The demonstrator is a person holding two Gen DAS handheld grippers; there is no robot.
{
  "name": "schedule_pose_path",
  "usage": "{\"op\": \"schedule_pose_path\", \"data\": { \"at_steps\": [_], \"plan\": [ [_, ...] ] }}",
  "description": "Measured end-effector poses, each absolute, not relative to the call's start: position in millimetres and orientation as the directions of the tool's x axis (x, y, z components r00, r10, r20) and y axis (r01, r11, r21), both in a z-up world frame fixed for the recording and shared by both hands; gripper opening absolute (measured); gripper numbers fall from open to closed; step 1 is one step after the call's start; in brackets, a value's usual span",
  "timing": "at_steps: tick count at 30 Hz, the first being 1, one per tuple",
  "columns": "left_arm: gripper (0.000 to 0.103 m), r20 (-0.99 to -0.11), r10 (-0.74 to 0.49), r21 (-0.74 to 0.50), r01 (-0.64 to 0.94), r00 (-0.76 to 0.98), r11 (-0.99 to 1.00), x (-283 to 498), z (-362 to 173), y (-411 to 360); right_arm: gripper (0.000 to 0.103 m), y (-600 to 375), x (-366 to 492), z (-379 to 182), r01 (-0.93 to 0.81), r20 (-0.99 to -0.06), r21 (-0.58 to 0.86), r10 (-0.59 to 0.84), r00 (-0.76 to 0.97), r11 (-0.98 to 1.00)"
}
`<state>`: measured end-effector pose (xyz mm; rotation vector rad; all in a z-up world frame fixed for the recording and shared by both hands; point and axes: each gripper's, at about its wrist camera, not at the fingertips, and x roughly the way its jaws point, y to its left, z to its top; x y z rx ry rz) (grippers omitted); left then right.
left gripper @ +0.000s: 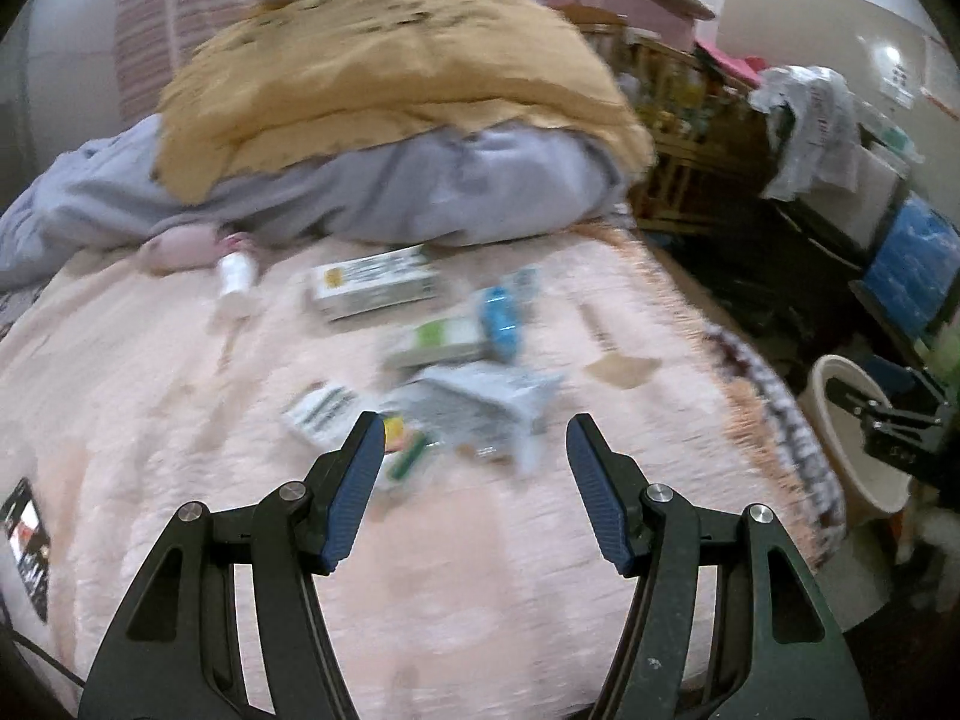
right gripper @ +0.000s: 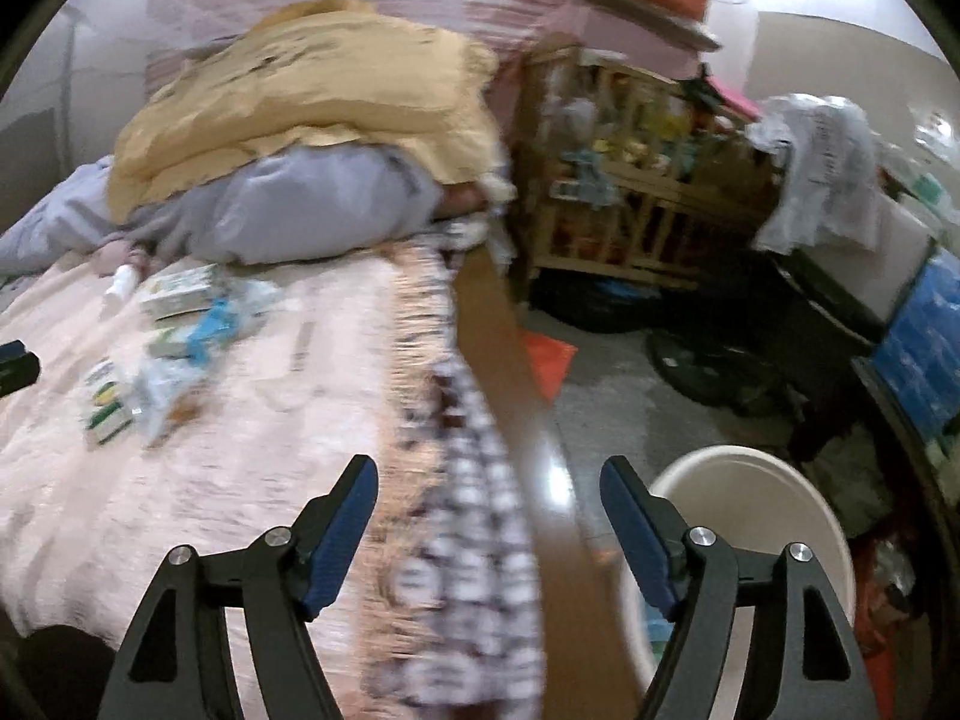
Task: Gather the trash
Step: 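Move both open tools back over the bed toward the medicine boxes, then grasp the rainbow-logo medicine box with the left tool while the right tool grasps the foil packet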
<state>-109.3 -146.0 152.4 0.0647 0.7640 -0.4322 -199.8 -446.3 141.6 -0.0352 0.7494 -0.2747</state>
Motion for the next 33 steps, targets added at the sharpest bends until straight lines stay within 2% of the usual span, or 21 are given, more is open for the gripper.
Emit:
{"op": "schedule_pose_path", "data": {
  "at_steps": [1,2,8,12,21,29,30,31,33],
  "plan": [
    [0.062,-0.687,-0.342,-0.097,0.385,0.641,0.918,-107,149,-136,0.086,-440,-197,141,0.213,-0.675,-0.117,-0.235,0.699,0.970],
    [0.062,-0.694,-0.329,-0.099,0.367,0.641,0.925,-105,144,-125,0.087,-433,-192,139,0.185,-0.685,-0.101,-0.203,0.700,0.978],
    [0.062,-0.743,-0.261,-0.113,0.268,0.617,0.957,-95,116,-70,0.087,-388,-158,126,0.016,-0.723,0.097,0.059,0.688,0.995],
    [0.062,-0.763,-0.259,-0.149,0.228,0.593,0.962,-85,104,-48,0.087,-354,-130,113,-0.059,-0.738,0.138,0.142,0.660,0.989],
    [0.062,-0.776,-0.320,-0.251,0.199,0.544,0.947,-56,93,-48,0.087,-298,-54,95,-0.237,-0.779,0.105,0.228,0.584,0.966],
    [0.062,-0.793,-0.363,-0.317,0.177,0.489,0.932,-34,82,-59,0.087,-266,9,52,-0.363,-0.878,0.004,0.177,0.445,0.932],
    [0.062,-0.793,-0.367,-0.322,0.177,0.485,0.930,-31,81,-62,0.077,-266,11,45,-0.363,-0.883,0.015,0.183,0.432,0.932],
    [0.062,-0.793,-0.373,-0.328,0.178,0.482,0.928,-28,80,-65,0.059,-268,9,44,-0.353,-0.880,0.020,0.184,0.438,0.935],
    [0.062,-0.791,-0.377,-0.337,0.170,0.482,0.926,-22,77,-72,0.057,-276,1,46,-0.327,-0.865,0.067,0.218,0.452,0.943]
  ]
}}
